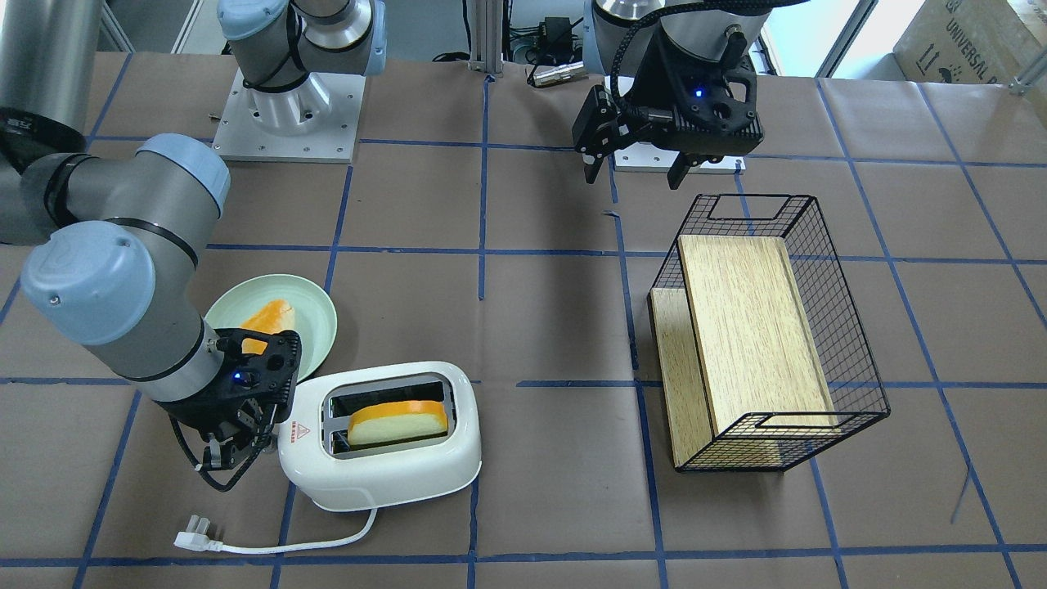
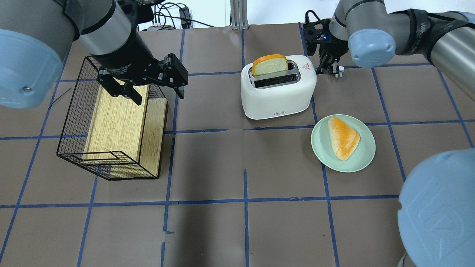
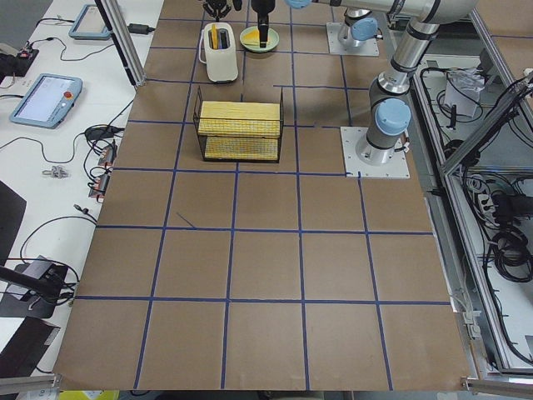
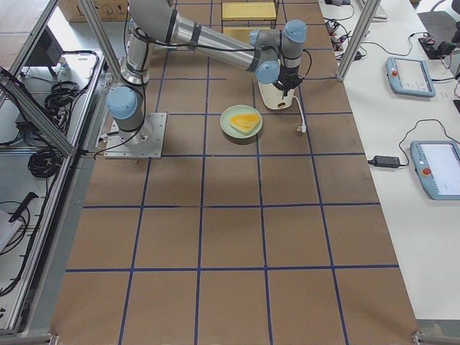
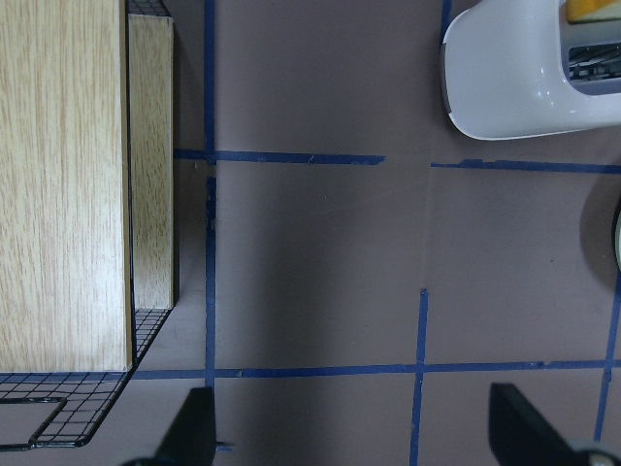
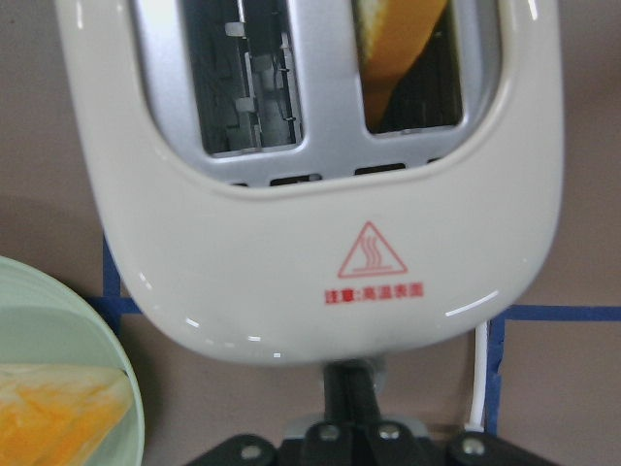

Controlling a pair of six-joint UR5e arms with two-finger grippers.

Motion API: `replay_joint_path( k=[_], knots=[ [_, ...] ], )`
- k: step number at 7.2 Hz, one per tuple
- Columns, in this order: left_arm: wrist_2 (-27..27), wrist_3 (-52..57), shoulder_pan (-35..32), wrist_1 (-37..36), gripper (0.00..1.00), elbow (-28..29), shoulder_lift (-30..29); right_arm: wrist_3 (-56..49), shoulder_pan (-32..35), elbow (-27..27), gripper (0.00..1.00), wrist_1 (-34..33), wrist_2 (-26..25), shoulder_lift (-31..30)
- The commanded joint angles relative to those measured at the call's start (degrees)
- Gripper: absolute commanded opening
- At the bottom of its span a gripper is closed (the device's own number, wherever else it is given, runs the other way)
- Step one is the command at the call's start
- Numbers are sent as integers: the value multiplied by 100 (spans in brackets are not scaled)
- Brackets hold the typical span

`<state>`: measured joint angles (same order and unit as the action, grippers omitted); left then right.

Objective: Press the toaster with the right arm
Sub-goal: 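Press the toaster lever down with the right gripper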

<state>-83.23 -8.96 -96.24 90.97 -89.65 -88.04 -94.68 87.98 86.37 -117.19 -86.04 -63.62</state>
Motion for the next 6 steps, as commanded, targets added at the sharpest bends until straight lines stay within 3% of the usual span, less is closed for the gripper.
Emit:
replay_joint_path(
  k=[1,6],
  knots=[
    [0,0,0,0,100,0,-3,-7,0,3,3,-5,-10,130],
    [0,0,0,0,100,0,-3,-7,0,3,3,-14,8,245]
  ],
)
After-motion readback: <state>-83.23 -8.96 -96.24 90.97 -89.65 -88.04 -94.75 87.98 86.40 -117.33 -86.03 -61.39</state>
